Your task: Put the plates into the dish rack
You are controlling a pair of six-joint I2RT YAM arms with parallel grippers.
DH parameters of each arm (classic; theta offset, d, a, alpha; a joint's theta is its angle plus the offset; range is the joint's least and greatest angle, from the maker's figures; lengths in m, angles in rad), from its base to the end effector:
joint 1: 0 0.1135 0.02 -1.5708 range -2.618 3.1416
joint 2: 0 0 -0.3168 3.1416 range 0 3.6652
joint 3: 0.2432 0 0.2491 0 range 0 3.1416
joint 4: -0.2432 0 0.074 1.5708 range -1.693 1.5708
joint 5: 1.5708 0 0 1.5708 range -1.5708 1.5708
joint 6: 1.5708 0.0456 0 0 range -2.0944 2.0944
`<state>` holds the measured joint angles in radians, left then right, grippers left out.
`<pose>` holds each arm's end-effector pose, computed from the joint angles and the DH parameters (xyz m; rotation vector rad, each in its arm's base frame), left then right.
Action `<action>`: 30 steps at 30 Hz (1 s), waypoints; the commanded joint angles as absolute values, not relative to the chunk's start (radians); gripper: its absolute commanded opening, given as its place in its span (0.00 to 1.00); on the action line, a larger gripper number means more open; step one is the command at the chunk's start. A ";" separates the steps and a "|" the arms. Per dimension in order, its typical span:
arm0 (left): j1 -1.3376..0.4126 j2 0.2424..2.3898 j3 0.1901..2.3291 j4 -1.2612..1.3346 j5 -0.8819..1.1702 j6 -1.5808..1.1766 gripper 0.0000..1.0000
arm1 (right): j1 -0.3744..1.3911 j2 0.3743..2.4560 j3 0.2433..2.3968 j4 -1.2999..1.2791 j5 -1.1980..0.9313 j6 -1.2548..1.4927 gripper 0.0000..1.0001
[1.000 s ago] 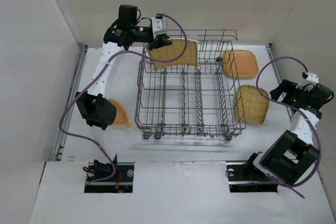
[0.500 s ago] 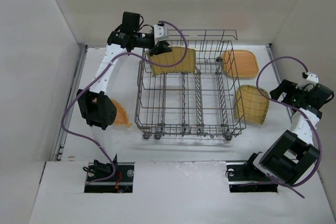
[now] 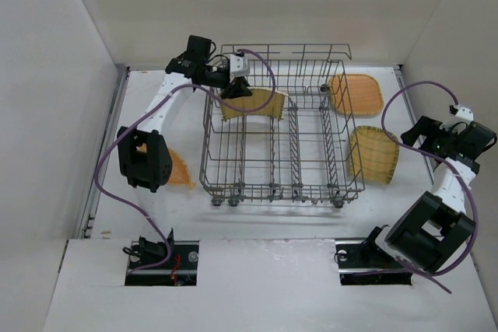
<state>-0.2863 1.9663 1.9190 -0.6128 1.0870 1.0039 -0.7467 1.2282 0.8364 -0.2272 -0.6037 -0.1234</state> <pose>0.4314 -0.1691 0.3959 1.5468 1.1470 -0.7271 0.2016 -0.1513 0.3103 0.3147 2.0474 0.1332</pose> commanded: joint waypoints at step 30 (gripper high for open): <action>-0.459 1.283 1.546 -0.396 0.581 0.706 0.72 | -0.775 1.262 0.891 -0.209 -0.739 -0.164 1.00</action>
